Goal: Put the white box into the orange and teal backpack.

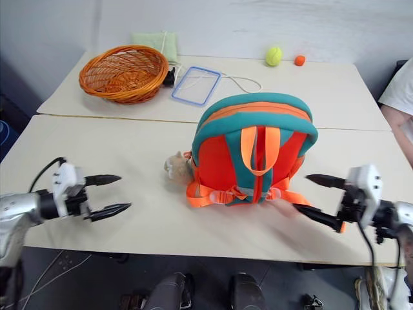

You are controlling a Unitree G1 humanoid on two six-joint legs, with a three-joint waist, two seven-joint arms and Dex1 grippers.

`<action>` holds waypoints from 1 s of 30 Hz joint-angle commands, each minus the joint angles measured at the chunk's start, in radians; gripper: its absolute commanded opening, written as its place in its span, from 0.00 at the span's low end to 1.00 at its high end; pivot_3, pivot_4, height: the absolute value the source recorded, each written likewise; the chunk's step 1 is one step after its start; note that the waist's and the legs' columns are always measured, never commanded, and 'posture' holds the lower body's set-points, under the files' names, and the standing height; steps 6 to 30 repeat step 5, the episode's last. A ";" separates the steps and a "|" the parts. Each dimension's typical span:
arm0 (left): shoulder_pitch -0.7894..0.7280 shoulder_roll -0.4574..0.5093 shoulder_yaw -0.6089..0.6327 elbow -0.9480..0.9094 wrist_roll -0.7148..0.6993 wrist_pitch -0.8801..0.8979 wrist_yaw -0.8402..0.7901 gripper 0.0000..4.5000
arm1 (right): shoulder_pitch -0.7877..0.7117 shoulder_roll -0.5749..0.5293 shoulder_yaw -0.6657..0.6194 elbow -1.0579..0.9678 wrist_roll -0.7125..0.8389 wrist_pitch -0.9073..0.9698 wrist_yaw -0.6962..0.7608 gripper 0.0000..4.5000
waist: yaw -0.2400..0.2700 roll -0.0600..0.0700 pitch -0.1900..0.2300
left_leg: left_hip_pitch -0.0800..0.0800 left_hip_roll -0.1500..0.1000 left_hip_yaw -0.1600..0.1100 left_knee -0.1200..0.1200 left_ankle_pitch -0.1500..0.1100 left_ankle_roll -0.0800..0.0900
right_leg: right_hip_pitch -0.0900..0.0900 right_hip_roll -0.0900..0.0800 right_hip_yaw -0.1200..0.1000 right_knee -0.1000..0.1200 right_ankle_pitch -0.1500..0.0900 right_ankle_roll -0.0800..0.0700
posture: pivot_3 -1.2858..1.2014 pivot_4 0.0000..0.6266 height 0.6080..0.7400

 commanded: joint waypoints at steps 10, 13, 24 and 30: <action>0.094 0.007 0.088 -0.043 0.057 -0.090 0.044 1.00 | -0.210 -0.039 0.041 0.448 -0.154 -0.392 0.100 0.99 | -0.006 0.002 0.001 | 0.001 0.001 0.000 0.000 0.000 -0.002 | 0.000 0.000 -0.001 0.001 0.000 -0.001 | 0.52 0.24 1.00; 0.094 0.007 0.088 -0.043 0.057 -0.090 0.044 1.00 | -0.210 -0.039 0.041 0.448 -0.154 -0.392 0.100 0.99 | -0.006 0.002 0.001 | 0.001 0.001 0.000 0.000 0.000 -0.002 | 0.000 0.000 -0.001 0.001 0.000 -0.001 | 0.52 0.24 1.00; 0.094 0.007 0.088 -0.043 0.057 -0.090 0.044 1.00 | -0.210 -0.039 0.041 0.448 -0.154 -0.392 0.100 0.99 | -0.006 0.002 0.001 | 0.001 0.001 0.000 0.000 0.000 -0.002 | 0.000 0.000 -0.001 0.001 0.000 -0.001 | 0.52 0.24 1.00; 0.094 0.007 0.088 -0.043 0.057 -0.090 0.044 1.00 | -0.210 -0.039 0.041 0.448 -0.154 -0.392 0.100 0.99 | -0.006 0.002 0.001 | 0.001 0.001 0.000 0.000 0.000 -0.002 | 0.000 0.000 -0.001 0.001 0.000 -0.001 | 0.52 0.24 1.00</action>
